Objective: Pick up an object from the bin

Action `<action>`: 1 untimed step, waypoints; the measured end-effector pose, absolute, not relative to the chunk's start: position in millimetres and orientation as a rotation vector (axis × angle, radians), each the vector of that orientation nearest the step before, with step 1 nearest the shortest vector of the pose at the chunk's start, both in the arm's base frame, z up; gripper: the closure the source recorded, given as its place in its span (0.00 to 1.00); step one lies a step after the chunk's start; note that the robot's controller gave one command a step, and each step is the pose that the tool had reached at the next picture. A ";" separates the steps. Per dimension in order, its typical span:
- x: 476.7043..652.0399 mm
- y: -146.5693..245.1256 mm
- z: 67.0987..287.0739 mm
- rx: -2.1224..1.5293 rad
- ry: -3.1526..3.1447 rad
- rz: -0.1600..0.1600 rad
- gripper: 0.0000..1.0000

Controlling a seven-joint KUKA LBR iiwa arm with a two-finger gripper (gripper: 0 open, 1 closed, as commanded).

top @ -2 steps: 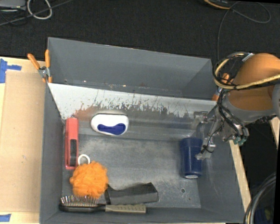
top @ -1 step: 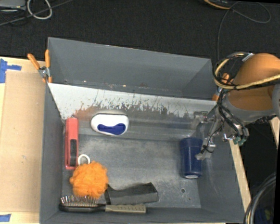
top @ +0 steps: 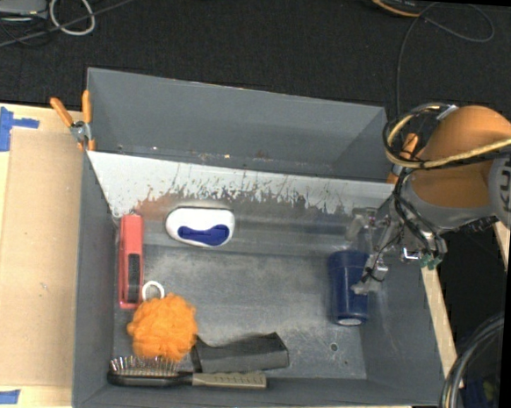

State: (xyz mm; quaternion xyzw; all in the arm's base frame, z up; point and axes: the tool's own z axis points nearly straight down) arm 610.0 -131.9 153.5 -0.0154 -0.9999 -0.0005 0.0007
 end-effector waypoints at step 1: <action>594.8 -145.6 145.8 -0.032 -3.140 -0.002 0.00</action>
Offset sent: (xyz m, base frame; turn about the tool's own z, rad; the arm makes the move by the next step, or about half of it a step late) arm -0.0002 -0.0022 -0.0275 0.2230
